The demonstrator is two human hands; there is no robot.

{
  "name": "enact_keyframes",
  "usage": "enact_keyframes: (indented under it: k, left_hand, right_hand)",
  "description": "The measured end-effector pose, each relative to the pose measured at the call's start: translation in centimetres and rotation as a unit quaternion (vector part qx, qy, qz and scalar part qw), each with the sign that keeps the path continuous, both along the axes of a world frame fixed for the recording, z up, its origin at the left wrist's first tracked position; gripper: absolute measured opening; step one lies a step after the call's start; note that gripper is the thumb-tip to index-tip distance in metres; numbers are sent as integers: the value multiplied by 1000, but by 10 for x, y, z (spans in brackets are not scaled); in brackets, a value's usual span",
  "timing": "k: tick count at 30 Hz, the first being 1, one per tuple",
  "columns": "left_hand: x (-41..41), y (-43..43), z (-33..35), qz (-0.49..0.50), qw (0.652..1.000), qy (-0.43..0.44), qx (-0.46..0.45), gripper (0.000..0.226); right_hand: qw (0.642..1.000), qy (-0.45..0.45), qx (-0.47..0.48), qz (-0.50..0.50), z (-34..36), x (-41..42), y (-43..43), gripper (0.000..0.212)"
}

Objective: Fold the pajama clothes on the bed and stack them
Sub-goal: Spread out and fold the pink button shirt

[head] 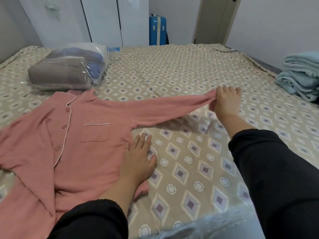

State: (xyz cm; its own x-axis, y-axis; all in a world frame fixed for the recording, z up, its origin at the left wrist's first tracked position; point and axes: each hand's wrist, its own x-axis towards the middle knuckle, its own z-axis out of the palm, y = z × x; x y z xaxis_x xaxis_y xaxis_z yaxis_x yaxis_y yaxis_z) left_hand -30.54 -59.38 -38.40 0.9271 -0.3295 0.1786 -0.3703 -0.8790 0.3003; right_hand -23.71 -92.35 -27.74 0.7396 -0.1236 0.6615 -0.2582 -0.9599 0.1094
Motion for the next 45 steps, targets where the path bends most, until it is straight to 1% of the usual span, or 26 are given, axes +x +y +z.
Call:
enact_keyframes:
  k: [1,2,5,8,10,12,13,14,15,16,17,18,19,21,23,26,28,30,32,34,36,39,41,43,44,45]
  left_hand:
    - [0,0,0,0,1000,1,0,76]
    - [0,-1,1,-1,1000,2,0,76]
    - [-1,0,3,-2,1000,6,-2,76]
    - [-1,-1,2,-1,1000,2,5,75]
    - [-1,-1,3,0,1000,2,11,75]
    - [0,-1,2,1,1000,3,16,74]
    - [0,0,2,0,1000,3,18,73]
    - [0,0,2,-1,1000,3,19,71]
    - [0,0,2,-1,1000,3,18,71]
    - [0,-1,2,0,1000,4,17,71]
    - [-1,-1,3,2,1000,6,17,72]
    - [-1,-1,3,3,1000,7,18,73]
    - [-1,-1,3,4,1000,6,18,74]
    - [-1,-1,3,5,1000,3,19,74]
    - [-1,-1,4,7,1000,3,19,74]
    - [-1,-1,4,9,1000,4,21,74]
    - [-1,-1,4,11,1000,3,25,74]
    - [-1,-1,5,13,1000,0,27,73]
    - [-2,-2,5,13,1000,-2,24,73]
    - [-2,-1,5,12,1000,-6,17,72]
    - [-2,-1,6,12,1000,-8,18,71]
    - [-2,-2,6,12,1000,-10,16,71]
    - [-2,-2,6,10,1000,-9,13,69]
    - [-2,-1,4,10,1000,-7,13,65]
    - [-2,0,4,11,1000,-7,13,63]
    - [-2,0,3,11,1000,-8,14,63]
  right_hand:
    - [1000,5,-19,-7,0,-3,-3,23]
    - [997,52,-44,-30,-4,-6,-6,31]
    - [958,250,-109,-93,-39,-30,-7,46]
    - [947,306,33,-91,-67,-45,-17,45]
    - [944,283,154,-77,-65,-41,-18,46]
    - [917,205,337,-55,-61,-37,-18,39]
    - [893,122,430,-50,-57,-35,-18,35]
    - [854,34,514,-63,-54,-34,-20,35]
    - [820,-17,564,-94,-52,-34,-23,35]
    - [790,-43,599,-121,-52,-35,-26,32]
    - [779,-26,609,-151,-53,-35,-30,25]
    - [773,32,607,-179,-52,-37,-29,16]
    - [780,74,585,-208,-53,-34,-31,17]
    - [776,104,591,-195,-49,-33,-25,34]
    - [775,138,589,-182,-42,-28,-21,40]
    - [778,215,563,-179,-30,-24,-13,23]
    - [775,194,573,-184,-25,-22,-15,11]
    - [776,73,596,-191,-26,-17,-29,29]
    - [784,-46,582,-212,-26,-19,-38,52]
    - [820,-29,507,-264,-30,-19,-42,66]
    - [867,62,390,-303,-35,-14,-32,78]
    - [940,147,235,-197,-43,-3,6,68]
    - [962,189,187,-56,-47,3,39,60]
    - [950,251,140,121,-57,5,72,49]
    - [928,291,134,189,-64,5,82,48]
    - [908,331,136,218,-71,5,87,49]
